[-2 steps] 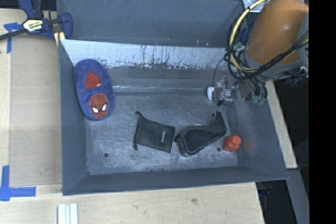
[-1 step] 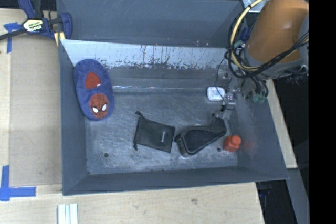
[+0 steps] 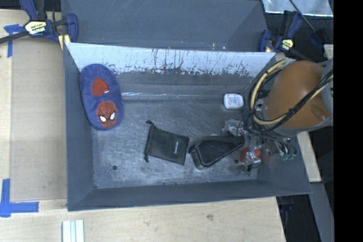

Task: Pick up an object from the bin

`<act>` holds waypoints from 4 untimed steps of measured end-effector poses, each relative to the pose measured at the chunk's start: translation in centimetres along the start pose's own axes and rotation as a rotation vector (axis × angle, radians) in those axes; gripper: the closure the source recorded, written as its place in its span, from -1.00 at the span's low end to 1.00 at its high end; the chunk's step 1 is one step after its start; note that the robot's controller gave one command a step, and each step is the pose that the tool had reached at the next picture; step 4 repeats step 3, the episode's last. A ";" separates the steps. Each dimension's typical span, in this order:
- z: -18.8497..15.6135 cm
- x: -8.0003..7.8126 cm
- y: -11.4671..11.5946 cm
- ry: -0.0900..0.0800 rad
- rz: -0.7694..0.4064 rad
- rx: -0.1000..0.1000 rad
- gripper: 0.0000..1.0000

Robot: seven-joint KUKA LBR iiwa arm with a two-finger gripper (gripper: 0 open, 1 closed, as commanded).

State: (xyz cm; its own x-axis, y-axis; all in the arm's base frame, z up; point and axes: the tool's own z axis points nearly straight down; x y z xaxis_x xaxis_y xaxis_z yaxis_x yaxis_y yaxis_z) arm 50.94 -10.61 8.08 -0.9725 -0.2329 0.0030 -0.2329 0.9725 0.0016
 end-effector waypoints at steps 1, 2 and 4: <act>-0.4 -0.5 0.0 -0.013 -0.001 0.004 1.00; -11.6 -3.2 -1.9 -0.009 0.035 0.006 1.00; -16.8 -3.5 -2.3 -0.005 0.044 0.004 1.00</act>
Offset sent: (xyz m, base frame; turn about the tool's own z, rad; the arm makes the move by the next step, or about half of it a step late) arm 0.0000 0.0000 0.0000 0.0000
